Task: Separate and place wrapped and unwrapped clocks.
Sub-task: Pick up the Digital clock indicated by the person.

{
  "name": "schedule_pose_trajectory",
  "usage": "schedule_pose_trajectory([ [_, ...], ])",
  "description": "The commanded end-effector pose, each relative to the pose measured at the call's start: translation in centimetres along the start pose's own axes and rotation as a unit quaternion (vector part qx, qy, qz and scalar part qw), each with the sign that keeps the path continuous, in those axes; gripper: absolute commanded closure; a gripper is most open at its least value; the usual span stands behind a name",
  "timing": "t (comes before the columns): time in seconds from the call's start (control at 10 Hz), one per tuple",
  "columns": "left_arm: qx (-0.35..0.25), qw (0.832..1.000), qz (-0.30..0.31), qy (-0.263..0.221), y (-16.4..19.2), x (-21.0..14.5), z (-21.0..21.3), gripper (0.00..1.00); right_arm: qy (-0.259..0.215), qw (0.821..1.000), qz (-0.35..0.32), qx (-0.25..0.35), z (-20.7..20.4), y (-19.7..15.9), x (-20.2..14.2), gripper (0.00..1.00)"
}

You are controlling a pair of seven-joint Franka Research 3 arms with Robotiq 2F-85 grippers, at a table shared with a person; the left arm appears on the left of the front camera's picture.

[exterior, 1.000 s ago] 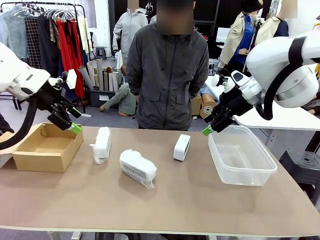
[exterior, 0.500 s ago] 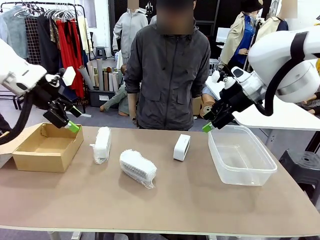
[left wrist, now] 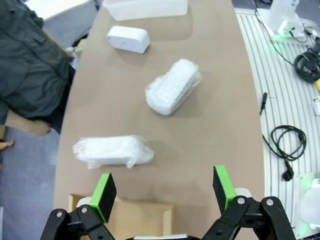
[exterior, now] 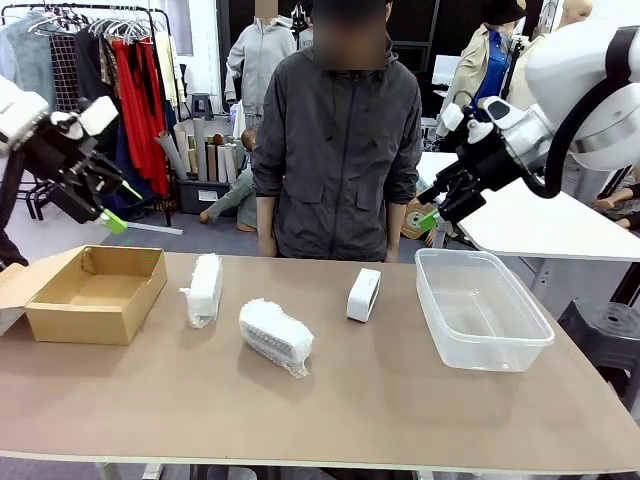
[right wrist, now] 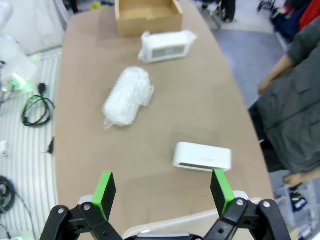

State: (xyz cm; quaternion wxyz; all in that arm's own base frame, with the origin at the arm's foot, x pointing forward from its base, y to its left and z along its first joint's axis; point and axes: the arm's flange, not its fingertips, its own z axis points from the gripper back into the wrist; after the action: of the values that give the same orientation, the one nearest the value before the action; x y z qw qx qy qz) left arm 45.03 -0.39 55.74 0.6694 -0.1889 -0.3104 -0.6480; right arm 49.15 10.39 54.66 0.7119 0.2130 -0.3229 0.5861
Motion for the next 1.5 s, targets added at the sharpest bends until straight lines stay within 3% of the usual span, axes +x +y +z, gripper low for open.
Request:
schedule_pose_trajectory([
  [0.0,0.011,0.999,-0.001,-0.034,0.6,-0.7,1.5,0.00,-0.043,0.999,0.015,-0.002,0.3,-1.9,-1.1,0.00],
  [0.4,0.011,0.999,0.016,-0.048,1.0,-2.5,4.0,0.00,-0.063,0.998,0.009,-0.023,1.7,-4.0,-1.7,0.00],
  [1.1,0.006,0.999,0.013,-0.043,1.5,-3.1,3.8,0.00,-0.073,0.997,0.001,-0.035,2.1,-4.9,-1.7,0.00],
  [1.2,0.008,0.999,0.026,-0.033,1.0,-2.9,3.9,0.00,-0.047,0.998,-0.004,-0.032,2.3,-4.1,-1.8,0.00],
  [1.4,0.008,0.999,0.026,-0.033,1.0,-2.9,3.9,0.00,-0.047,0.998,-0.004,-0.032,2.3,-4.1,-1.8,0.00],
])
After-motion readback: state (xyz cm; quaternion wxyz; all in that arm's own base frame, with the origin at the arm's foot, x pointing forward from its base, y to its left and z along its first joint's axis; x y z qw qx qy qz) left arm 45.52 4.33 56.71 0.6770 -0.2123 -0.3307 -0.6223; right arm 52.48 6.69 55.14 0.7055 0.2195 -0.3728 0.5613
